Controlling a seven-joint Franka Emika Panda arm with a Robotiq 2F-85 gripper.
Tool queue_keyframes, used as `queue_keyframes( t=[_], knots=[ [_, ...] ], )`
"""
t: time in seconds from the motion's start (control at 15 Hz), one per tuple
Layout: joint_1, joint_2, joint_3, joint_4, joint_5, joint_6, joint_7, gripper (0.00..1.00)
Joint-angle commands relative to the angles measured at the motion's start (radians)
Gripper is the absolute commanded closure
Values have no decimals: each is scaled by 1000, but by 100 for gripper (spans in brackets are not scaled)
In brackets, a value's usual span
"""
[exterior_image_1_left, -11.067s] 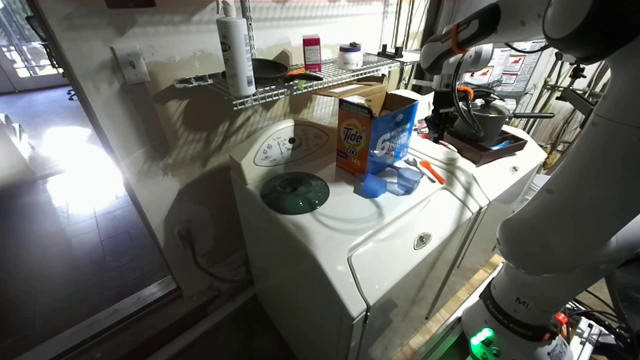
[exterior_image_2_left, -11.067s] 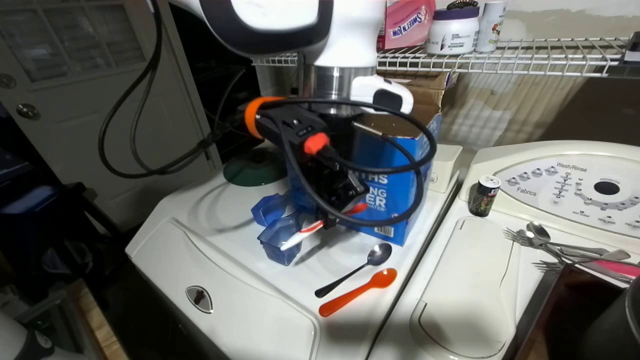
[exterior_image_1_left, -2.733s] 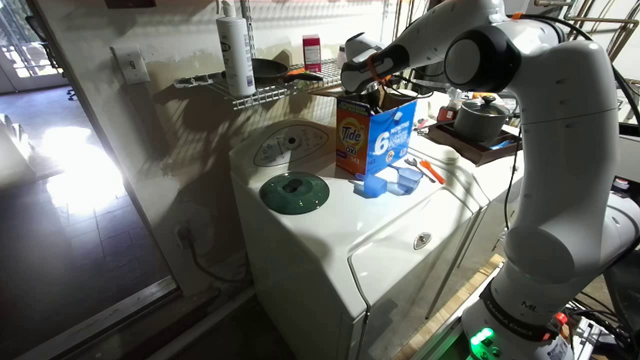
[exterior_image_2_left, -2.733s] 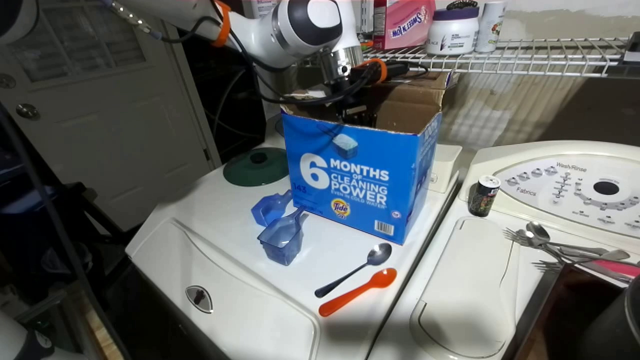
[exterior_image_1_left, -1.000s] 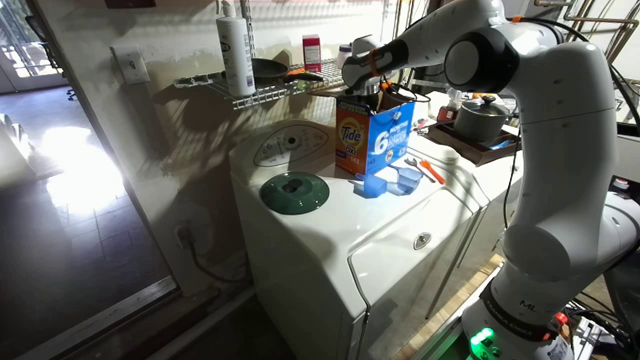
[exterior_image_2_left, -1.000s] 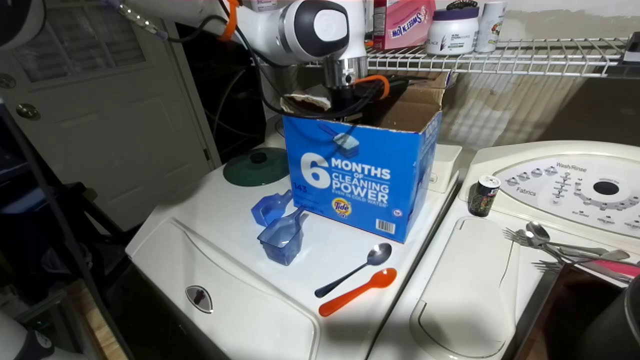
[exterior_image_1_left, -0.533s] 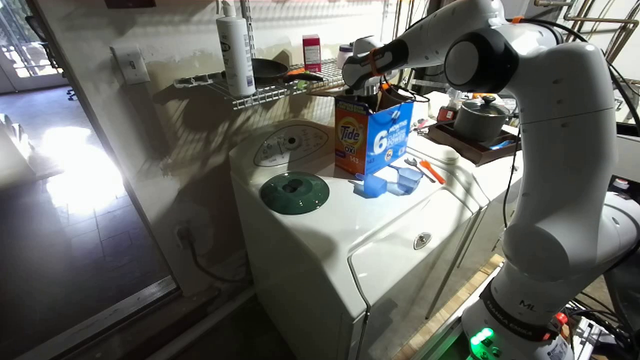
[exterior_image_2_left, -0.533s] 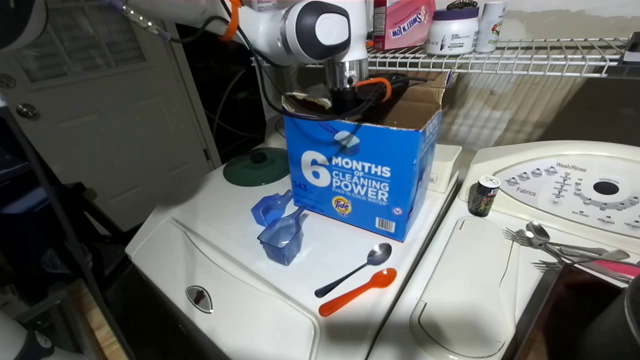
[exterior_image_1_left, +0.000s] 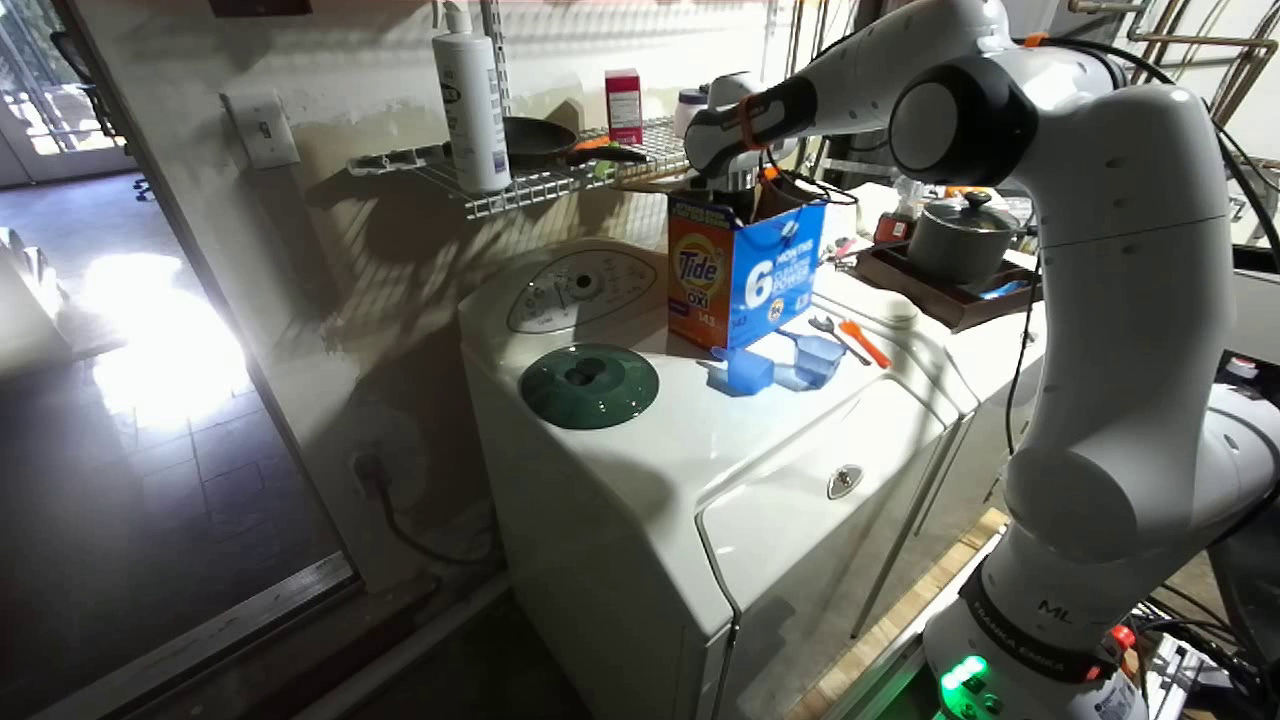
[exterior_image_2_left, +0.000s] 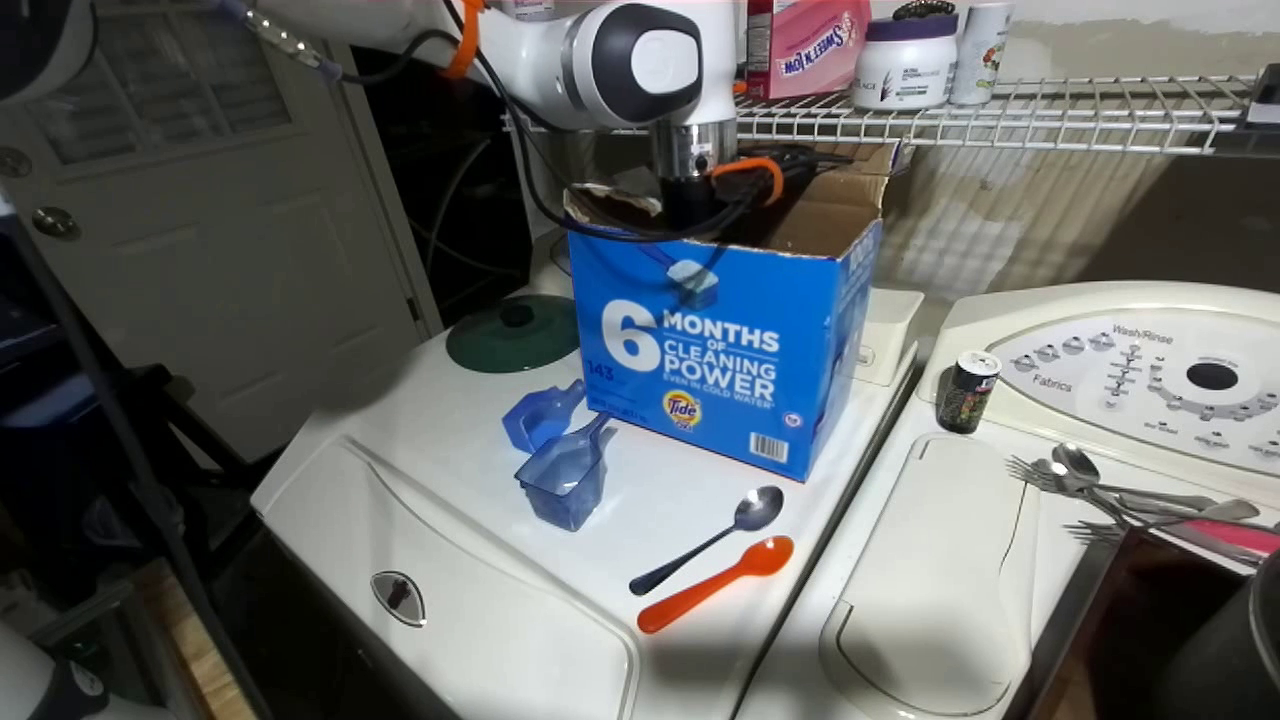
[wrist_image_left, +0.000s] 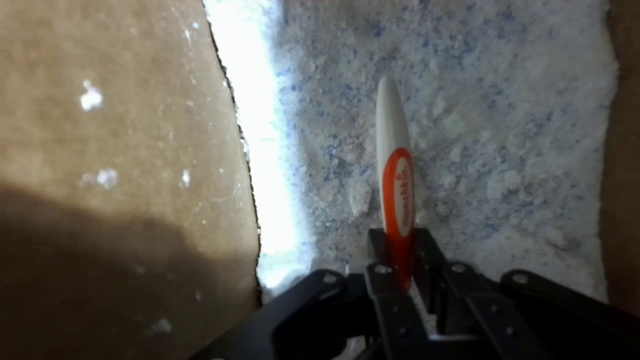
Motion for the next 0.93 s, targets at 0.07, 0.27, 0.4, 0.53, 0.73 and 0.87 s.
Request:
queue_keyframes(
  t=[0.07, 0.27, 0.4, 0.53, 0.73, 0.87],
  knots=[
    [-3, 75, 36, 31, 81, -40, -24, 96],
    [-4, 76, 39, 40, 97, -76, -25, 96],
    [-8, 74, 40, 45, 114, -86, -27, 96],
    [-11, 70, 39, 48, 127, -94, -25, 96],
    [-13, 64, 38, 51, 147, -107, -24, 96],
    [-16, 58, 36, 51, 158, -111, -23, 96]
  ],
)
